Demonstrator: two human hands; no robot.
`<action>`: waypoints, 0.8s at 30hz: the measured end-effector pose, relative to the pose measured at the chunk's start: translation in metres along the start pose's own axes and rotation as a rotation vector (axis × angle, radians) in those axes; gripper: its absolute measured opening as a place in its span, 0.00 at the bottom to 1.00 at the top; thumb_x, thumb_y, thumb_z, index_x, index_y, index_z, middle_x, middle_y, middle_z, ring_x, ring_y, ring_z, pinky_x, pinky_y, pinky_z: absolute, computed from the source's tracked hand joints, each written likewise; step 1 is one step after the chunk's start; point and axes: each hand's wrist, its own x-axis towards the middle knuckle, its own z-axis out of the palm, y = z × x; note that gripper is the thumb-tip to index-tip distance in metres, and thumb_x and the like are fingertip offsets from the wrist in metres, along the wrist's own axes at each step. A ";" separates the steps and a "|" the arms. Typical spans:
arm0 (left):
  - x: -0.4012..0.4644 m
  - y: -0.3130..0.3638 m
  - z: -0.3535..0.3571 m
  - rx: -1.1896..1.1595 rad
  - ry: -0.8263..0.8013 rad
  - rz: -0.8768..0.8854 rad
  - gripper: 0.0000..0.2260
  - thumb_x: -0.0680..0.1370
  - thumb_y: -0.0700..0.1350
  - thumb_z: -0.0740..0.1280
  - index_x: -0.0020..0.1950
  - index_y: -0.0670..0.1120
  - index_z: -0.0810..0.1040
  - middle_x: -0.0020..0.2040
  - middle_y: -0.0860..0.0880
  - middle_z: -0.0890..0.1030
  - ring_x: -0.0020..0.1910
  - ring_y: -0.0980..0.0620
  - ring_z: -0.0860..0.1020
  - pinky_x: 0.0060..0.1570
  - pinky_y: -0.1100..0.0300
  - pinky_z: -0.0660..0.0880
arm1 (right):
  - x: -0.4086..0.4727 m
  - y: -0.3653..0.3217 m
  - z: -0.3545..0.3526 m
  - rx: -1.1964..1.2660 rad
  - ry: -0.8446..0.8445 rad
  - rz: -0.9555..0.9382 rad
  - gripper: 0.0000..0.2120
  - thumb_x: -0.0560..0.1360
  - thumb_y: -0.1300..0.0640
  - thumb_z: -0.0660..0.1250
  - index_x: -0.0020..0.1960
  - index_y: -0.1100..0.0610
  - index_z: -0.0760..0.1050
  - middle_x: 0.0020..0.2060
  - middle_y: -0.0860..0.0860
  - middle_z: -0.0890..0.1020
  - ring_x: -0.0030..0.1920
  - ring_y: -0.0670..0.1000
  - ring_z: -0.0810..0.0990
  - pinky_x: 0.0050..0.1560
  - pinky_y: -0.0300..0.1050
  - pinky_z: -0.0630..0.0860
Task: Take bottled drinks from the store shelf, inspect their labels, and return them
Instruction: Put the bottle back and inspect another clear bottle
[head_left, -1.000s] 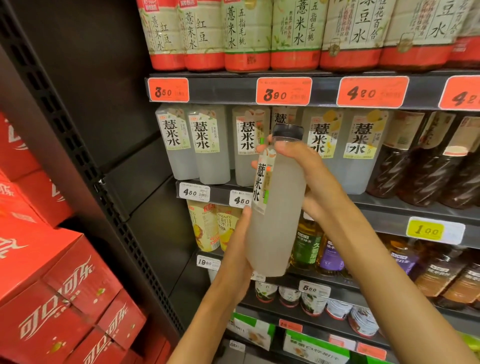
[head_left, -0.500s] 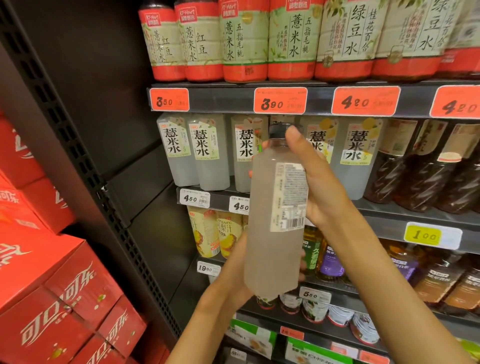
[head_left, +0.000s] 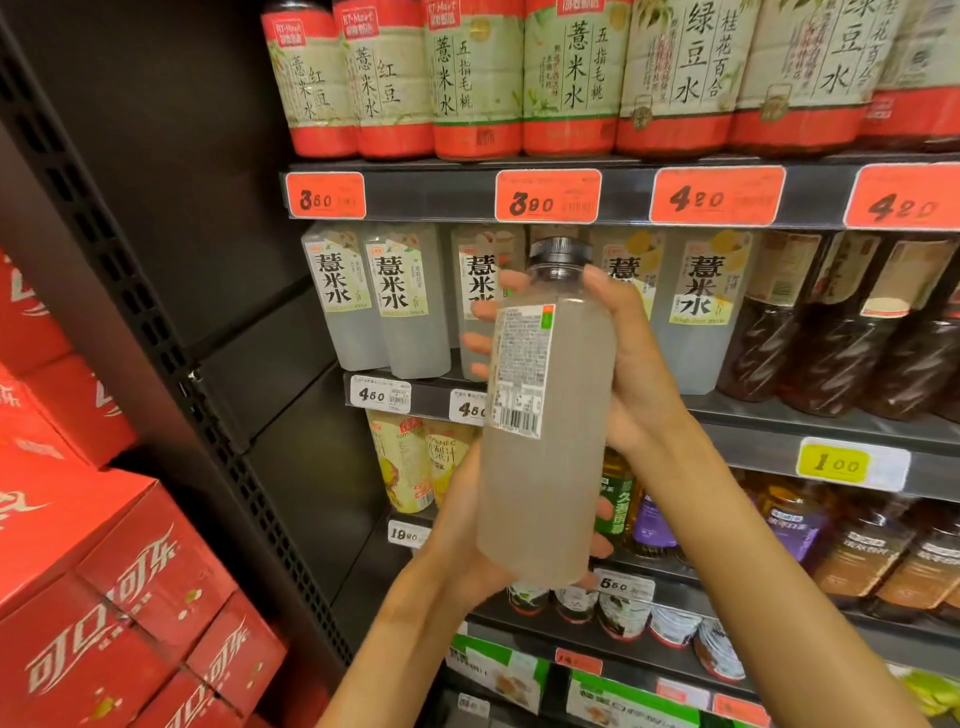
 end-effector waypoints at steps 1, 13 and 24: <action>0.002 -0.001 -0.001 0.021 0.011 -0.029 0.29 0.75 0.65 0.57 0.58 0.42 0.80 0.44 0.39 0.83 0.39 0.41 0.83 0.37 0.49 0.81 | 0.000 0.000 0.000 0.009 -0.027 -0.004 0.27 0.65 0.45 0.73 0.59 0.59 0.77 0.54 0.60 0.82 0.54 0.59 0.81 0.54 0.55 0.78; 0.008 0.004 -0.010 0.303 0.212 0.185 0.30 0.72 0.71 0.58 0.61 0.52 0.79 0.50 0.44 0.83 0.46 0.48 0.81 0.44 0.54 0.79 | 0.005 -0.004 -0.009 -0.361 0.209 -0.101 0.16 0.69 0.44 0.71 0.54 0.52 0.78 0.43 0.48 0.84 0.50 0.50 0.82 0.51 0.45 0.78; 0.007 0.010 -0.010 0.073 -0.039 -0.019 0.30 0.76 0.67 0.54 0.68 0.49 0.74 0.62 0.41 0.78 0.62 0.41 0.76 0.66 0.44 0.70 | 0.010 -0.008 -0.016 -0.293 0.240 -0.143 0.13 0.71 0.47 0.70 0.46 0.57 0.82 0.41 0.55 0.85 0.43 0.54 0.83 0.50 0.48 0.79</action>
